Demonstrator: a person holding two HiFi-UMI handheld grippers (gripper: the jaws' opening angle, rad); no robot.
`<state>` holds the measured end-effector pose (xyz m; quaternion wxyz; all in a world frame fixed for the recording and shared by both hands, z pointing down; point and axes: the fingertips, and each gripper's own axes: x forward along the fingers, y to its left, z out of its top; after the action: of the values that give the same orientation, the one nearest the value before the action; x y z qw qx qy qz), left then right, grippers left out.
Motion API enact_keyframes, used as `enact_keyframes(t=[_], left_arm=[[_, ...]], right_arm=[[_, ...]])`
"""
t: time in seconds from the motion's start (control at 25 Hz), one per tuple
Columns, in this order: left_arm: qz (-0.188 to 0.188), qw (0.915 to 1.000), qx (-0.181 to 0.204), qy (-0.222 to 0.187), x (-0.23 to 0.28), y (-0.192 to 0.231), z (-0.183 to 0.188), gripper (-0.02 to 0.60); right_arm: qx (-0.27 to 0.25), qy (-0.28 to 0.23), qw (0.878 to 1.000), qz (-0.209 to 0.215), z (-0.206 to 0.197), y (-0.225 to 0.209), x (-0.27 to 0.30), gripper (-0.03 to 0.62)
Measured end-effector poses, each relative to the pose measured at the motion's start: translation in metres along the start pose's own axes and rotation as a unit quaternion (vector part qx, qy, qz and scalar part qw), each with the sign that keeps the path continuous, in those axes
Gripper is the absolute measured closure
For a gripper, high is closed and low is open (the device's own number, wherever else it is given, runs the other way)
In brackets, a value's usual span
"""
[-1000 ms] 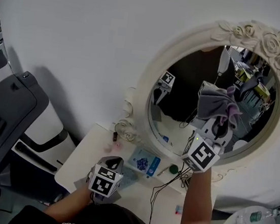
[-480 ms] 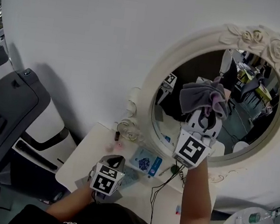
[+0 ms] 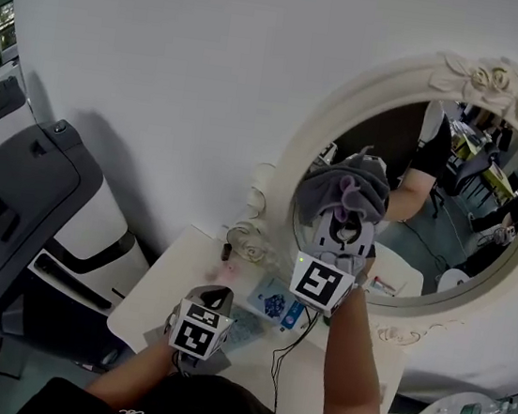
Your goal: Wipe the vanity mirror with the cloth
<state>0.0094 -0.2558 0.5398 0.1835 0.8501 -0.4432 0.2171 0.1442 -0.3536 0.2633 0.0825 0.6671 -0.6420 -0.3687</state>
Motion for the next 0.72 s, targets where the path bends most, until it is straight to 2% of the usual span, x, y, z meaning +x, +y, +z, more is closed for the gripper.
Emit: enact_keyframes(t=[0.32, 0.52, 0.72], left_arm=[[0.002, 0.9999, 0.004, -0.011, 0.001, 0.002, 0.007, 0.583], [0.0, 0.9998, 0.012, -0.013, 0.0, -0.001, 0.01, 0.583], [0.001, 0.9999, 0.009, -0.015, -0.004, -0.001, 0.01, 0.583]], right_arm=[[-0.04, 0.034, 0.998, 0.046, -0.049, 0.044, -0.025, 0.54], [-0.075, 0.053, 0.994, 0.059, -0.06, 0.044, -0.03, 0.54], [-0.112, 0.068, 0.989, 0.064, -0.072, 0.021, -0.043, 0.54]])
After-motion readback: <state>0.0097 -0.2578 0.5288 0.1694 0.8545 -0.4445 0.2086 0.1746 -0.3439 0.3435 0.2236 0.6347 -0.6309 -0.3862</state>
